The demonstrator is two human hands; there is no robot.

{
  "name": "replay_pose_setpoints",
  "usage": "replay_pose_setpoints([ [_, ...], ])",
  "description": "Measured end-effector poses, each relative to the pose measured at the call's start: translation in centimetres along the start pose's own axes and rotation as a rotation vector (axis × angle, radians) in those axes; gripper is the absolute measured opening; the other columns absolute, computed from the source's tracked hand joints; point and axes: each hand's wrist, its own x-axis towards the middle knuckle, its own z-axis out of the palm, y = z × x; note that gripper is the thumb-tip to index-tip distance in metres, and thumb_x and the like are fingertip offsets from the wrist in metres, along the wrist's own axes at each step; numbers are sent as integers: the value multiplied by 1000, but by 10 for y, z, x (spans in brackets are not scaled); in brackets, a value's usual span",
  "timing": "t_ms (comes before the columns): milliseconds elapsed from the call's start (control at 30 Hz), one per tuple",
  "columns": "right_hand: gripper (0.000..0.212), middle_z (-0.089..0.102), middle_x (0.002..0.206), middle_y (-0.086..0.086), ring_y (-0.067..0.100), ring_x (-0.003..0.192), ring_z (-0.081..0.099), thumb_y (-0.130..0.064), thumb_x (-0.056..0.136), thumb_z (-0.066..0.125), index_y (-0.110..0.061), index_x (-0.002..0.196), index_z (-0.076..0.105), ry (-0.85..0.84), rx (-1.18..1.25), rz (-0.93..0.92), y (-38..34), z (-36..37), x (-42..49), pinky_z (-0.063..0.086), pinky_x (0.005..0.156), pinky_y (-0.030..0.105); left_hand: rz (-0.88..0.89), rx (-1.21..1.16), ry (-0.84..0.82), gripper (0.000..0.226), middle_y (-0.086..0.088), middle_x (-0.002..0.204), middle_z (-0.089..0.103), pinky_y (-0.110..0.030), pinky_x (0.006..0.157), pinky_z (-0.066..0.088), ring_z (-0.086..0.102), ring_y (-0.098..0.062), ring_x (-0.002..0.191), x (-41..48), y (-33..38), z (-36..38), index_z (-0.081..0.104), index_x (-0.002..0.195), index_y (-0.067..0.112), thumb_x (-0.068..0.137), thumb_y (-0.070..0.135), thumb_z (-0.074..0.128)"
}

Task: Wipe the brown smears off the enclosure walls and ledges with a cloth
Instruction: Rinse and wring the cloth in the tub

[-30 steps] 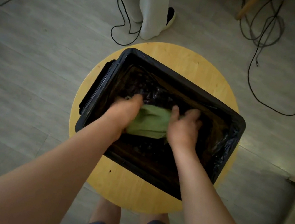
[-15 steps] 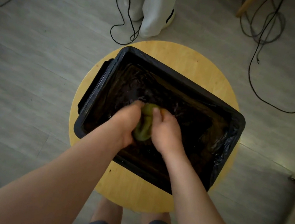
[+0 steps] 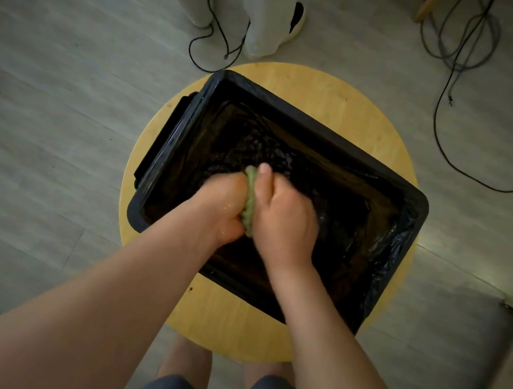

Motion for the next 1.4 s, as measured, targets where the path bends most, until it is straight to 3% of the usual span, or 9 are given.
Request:
replay_pose_setpoints([
  [100, 54, 64, 117, 15, 36, 99, 66, -55, 108, 32, -12, 116, 63, 6, 17, 274, 26, -4, 17, 53, 75, 40, 59, 119, 45, 29, -10, 92, 73, -37, 73, 61, 70, -27, 83, 0, -3, -4, 72, 109, 10, 102, 3, 45],
  [200, 57, 25, 153, 20, 45, 133, 42, -54, 108, 35, -12, 146, 41, -18, 116, 596, 34, -7, 20, 44, 104, 48, 36, 200, 265, 48, -5, 122, 55, -46, 81, 56, 57, -25, 104, 0, -2, -10, 39, 143, 26, 100, 27, 60],
  [467, 37, 68, 87, -5, 15, 83, 68, -46, 110, 37, -22, 104, 65, -326, 351, 272, 2, -10, -2, 52, 67, 35, -137, -35, 82, 24, -8, 91, 74, -37, 78, 58, 71, -25, 87, -9, 9, -3, 71, 95, 14, 101, 35, 61],
  [667, 49, 53, 59, -8, 12, 58, 57, -45, 109, 44, -21, 67, 56, -168, 352, -164, -22, -27, -29, 44, 50, 32, -153, 48, -51, 33, -2, 55, 43, -22, 42, 44, 48, -15, 44, -4, 16, -11, 46, 65, 17, 97, 14, 55],
  [833, 24, 66, 96, -10, 6, 85, 64, -50, 106, 46, -30, 108, 59, -46, 510, 353, -2, -38, -7, 49, 64, 26, -48, 75, -128, 28, -14, 98, 76, -34, 73, 63, 73, -24, 82, -8, 18, -4, 72, 110, 5, 104, 8, 45],
  [933, 47, 68, 117, -9, 12, 100, 67, -68, 98, 46, -40, 135, 53, -309, 782, 706, 11, -43, 8, 52, 73, 34, 3, 225, -147, 33, -13, 104, 78, -41, 81, 62, 75, -27, 90, -9, 19, -7, 73, 116, 12, 101, 6, 44],
  [1133, 26, 75, 99, 2, 17, 82, 75, -46, 103, 55, -24, 109, 67, -166, 766, 613, 22, -33, 11, 53, 55, 28, -4, 228, -32, 27, -20, 116, 74, -52, 90, 61, 73, -36, 104, -4, 20, -7, 70, 122, 8, 100, 12, 55],
  [1267, 29, 57, 123, 9, 29, 98, 66, -42, 102, 50, -19, 120, 50, -25, 583, 720, 33, -12, 14, 62, 59, 37, -10, 224, 107, 22, -16, 109, 74, -42, 74, 62, 72, -31, 94, 5, 16, -4, 67, 121, 9, 99, 11, 63],
  [1400, 29, 57, 117, 14, 34, 96, 63, -33, 108, 35, -21, 133, 30, -252, 247, 656, 23, 9, 14, 58, 73, 43, -108, 194, 144, 24, -11, 102, 72, -32, 65, 56, 69, -28, 89, 5, 10, 9, 64, 121, 14, 103, 29, 56],
])
